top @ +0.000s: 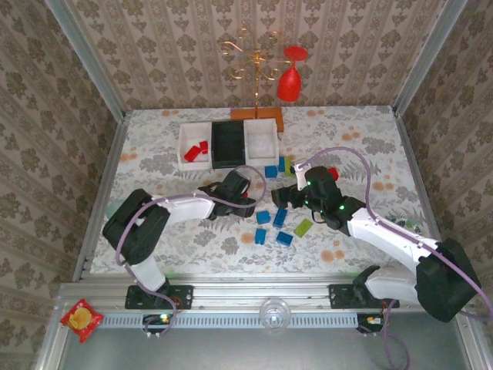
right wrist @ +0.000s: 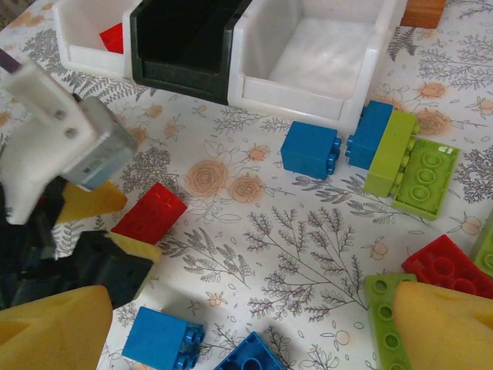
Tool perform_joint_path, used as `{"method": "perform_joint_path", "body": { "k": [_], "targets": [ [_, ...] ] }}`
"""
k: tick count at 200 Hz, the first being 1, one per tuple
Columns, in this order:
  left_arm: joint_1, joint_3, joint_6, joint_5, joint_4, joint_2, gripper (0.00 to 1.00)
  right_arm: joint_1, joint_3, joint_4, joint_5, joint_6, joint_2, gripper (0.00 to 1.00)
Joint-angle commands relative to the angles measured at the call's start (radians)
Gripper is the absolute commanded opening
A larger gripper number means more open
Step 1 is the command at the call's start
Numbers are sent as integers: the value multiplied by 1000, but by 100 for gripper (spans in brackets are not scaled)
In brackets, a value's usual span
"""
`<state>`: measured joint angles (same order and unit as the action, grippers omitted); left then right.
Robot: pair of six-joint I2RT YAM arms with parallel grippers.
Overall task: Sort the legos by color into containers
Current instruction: Pick up the lego from the center of the table, then place the lego in the container.
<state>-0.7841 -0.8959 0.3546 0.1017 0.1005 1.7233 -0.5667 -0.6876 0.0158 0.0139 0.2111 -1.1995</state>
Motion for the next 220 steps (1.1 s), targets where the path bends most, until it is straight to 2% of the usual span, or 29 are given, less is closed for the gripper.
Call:
{"method": "perform_joint_path", "body": {
  "k": [1,53,82,114,138,164,220],
  "targets": [
    [-1,-45,0,4,21,38,68,2,-2,11,-8,-6,-6,95],
    [-1,-58,-1,80,-16,84,43,2,-12,-5,3,-1,-20,95],
    [27,-17,2,127,-48,9,34,2,-12,-10,13,-1,-15,95],
    [152,30,-18,116,-90,-147,33,2,-12,-6,8,2,-20,96],
    [280,-5,-50,85,-97,-178,33,2,-15,-2,-7,7,-27,95],
    [394,-119,-87,61,-88,-96,33,1,-17,1,-9,11,-36,96],
    [493,-382,-110,49,-24,164,39,2,-30,-37,104,15,-65,95]
  ]
}}
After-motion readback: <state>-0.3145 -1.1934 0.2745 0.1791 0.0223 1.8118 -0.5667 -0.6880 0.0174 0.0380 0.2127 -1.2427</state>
